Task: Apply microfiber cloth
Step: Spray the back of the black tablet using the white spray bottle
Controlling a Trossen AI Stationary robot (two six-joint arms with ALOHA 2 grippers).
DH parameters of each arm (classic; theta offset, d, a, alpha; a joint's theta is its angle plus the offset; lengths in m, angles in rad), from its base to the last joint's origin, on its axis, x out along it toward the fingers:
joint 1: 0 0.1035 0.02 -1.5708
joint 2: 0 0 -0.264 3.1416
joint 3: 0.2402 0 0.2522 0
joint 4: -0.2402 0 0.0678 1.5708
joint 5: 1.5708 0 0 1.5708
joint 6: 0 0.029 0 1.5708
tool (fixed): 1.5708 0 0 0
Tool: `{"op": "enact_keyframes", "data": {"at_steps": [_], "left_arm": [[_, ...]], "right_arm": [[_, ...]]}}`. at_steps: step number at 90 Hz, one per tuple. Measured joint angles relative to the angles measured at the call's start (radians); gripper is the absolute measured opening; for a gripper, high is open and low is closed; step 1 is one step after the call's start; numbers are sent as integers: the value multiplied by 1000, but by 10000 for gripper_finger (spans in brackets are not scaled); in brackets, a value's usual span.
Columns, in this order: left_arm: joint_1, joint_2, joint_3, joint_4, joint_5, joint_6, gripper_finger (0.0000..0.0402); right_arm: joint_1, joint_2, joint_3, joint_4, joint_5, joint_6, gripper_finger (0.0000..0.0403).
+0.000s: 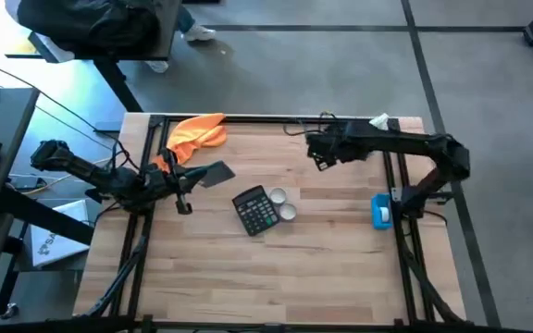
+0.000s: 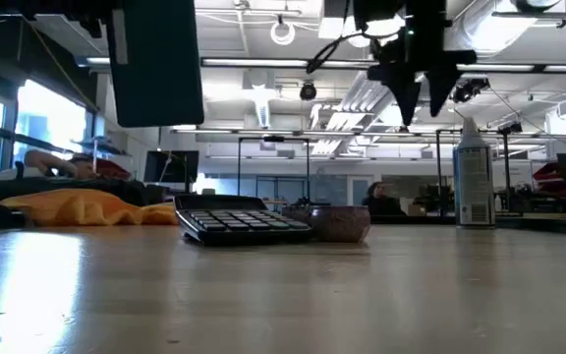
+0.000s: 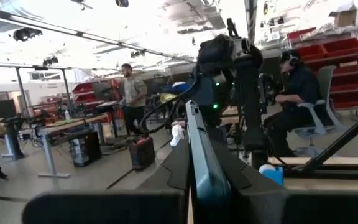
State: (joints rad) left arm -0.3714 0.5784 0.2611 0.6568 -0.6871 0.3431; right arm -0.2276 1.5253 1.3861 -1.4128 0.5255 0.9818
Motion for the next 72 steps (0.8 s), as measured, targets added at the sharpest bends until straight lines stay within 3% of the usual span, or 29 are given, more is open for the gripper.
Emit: {"op": "enact_keyframes", "data": {"at_steps": [11,24,39,59,72], "left_arm": [[3,0,0,4,0,6,11],[22,0,0,22,2,7,11],[42,1,0,21,36,7,11],[66,2,0,5,41,8,12],[78,2,0,-8,44,7,12]], "right_arm": [[-47,-100,-56,4,71,152,259],[-146,-184,-79,4,76,246,259],[-232,-214,-80,40,68,246,259],[-237,-220,-79,158,23,164,259],[-248,-224,-79,162,109,123,259]]}}
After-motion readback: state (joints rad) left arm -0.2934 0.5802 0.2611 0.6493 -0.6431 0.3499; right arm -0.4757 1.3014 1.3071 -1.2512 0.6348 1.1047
